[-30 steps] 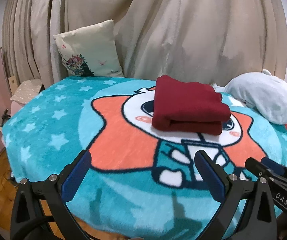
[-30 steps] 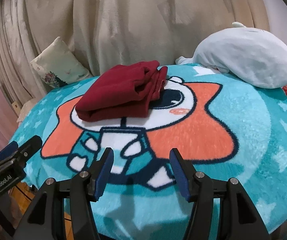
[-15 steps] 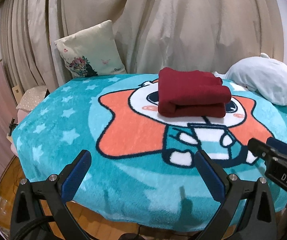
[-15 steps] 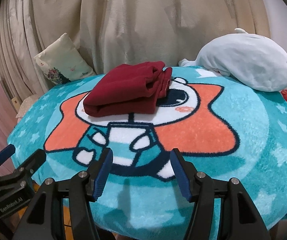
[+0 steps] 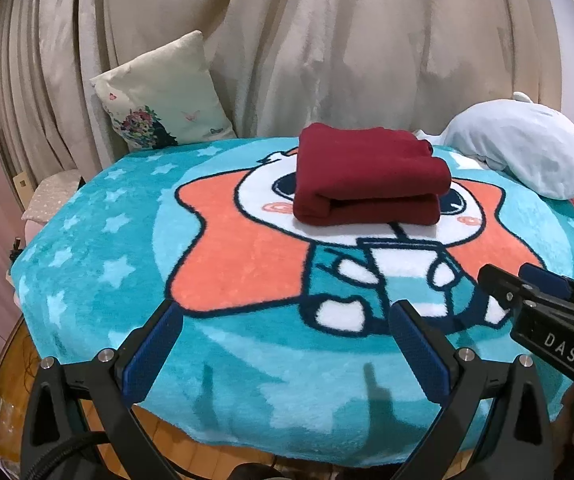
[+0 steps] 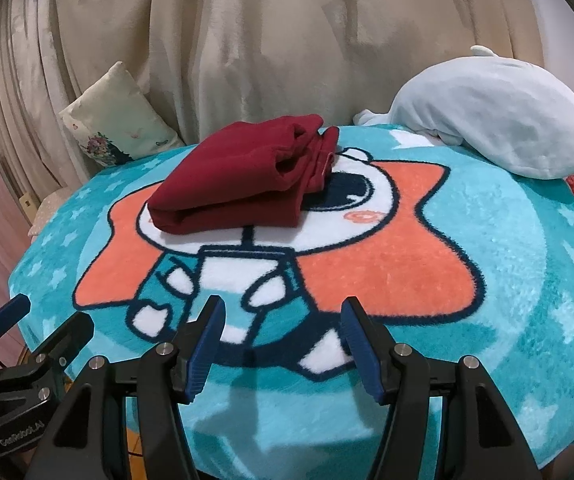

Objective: Fold small clothes

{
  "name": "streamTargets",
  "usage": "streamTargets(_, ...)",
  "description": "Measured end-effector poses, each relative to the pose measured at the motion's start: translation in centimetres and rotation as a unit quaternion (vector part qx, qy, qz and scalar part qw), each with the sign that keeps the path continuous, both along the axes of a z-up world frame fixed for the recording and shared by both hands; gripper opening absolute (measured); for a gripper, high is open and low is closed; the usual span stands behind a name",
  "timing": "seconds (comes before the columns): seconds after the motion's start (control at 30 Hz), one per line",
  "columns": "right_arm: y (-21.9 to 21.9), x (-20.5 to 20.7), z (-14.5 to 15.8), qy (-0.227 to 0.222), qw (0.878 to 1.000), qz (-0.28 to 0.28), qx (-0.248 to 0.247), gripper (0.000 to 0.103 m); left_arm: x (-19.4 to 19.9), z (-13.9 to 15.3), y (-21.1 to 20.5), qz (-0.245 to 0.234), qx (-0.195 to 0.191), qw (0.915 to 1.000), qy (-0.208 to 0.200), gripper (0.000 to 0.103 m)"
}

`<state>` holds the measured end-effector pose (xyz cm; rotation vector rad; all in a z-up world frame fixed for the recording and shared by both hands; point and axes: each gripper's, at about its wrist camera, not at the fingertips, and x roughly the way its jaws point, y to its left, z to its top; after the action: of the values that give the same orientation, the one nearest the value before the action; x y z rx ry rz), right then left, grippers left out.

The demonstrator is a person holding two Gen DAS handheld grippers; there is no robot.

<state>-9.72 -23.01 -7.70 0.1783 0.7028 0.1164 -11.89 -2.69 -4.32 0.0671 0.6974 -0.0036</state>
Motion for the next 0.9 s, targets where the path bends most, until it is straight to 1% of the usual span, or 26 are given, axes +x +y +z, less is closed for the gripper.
streamTargets(0.47,-0.3,0.2,-0.5,0.003,1.0,0.0,0.001,0.065,0.6,-0.6,-0.7,-0.012,-0.016,0.9996,0.021,0.103)
streamTargets(0.67,-0.3,0.5,-0.6,0.003,1.0,0.0,-0.001,0.065,1.2,-1.1,-0.6,-0.016,-0.032,0.9987,0.036,0.103)
streamTargets(0.9,0.0,1.8,-0.7,0.004,1.0,0.006,-0.009,0.066,2.0,-1.2,-0.7,-0.02,-0.027,0.999,0.029,0.103)
